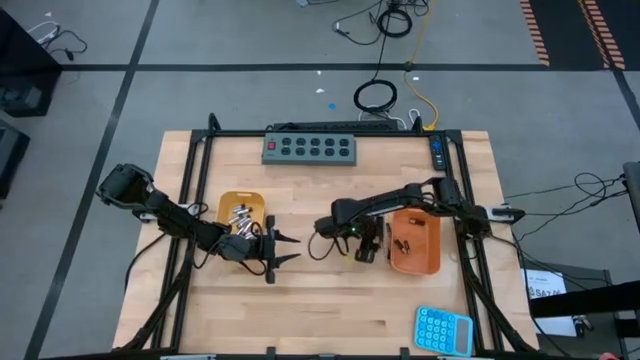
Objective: Sort batteries
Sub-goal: Put the black battery into the orange bin
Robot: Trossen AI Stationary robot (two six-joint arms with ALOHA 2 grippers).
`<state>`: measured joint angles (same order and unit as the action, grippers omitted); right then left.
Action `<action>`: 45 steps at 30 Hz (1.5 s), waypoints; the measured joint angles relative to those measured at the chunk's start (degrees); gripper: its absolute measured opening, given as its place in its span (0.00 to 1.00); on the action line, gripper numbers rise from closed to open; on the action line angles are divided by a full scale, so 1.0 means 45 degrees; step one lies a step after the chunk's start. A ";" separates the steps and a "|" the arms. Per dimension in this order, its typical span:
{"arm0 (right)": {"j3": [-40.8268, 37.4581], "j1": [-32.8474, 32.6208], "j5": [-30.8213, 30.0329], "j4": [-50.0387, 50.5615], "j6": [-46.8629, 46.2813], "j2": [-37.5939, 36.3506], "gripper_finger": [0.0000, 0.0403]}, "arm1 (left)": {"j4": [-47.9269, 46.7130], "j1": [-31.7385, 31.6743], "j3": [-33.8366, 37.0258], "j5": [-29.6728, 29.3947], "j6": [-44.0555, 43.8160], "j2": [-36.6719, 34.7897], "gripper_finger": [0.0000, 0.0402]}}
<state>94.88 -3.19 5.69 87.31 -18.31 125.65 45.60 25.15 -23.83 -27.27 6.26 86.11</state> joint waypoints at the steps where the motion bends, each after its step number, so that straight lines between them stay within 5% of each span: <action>1: 0.0298 0.0018 -0.0127 -0.0062 -0.0017 -0.0237 0.48 | -0.0005 0.0000 0.0000 -0.0009 0.0000 0.0000 0.43; 9: 0.0367 -0.0116 0.1047 0.0582 -0.0161 -0.2841 0.48 | -0.0412 0.0053 0.0000 -0.0029 -0.0335 0.0000 0.43; 16: -0.3265 -0.0390 0.1893 0.0522 -0.1253 -0.5017 0.48 | -0.0553 0.0267 0.0000 0.0004 -0.1107 0.0000 0.43; 22: -0.6064 -0.0452 0.1379 -0.1216 -0.2790 -0.6028 0.49 | -0.0578 0.0131 -0.0138 0.1322 -0.2239 0.0000 0.43; 24: -0.6395 -0.0450 0.1390 -0.1192 -0.3080 -0.6041 0.62 | -0.0533 0.0117 -0.0248 0.1341 -0.2226 0.0000 0.43; 27: -0.6393 -0.0450 0.1410 -0.0347 -0.3083 -0.5865 0.85 | -0.0554 0.0071 -0.0301 0.1345 -0.2212 0.0000 0.43; 30: -0.6277 -0.0450 0.1390 0.0116 -0.3177 -0.5859 0.96 | -0.0606 -0.0009 -0.0301 0.1345 -0.1987 0.0000 0.43; 45: -0.3784 -0.0417 0.0211 0.0420 -0.3452 -0.5715 0.88 | -0.0777 -0.0237 -0.0301 0.1350 -0.1865 0.0000 0.43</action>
<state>77.85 -5.07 6.64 89.20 -33.84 99.94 42.11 24.08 -25.19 -21.19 -2.13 86.11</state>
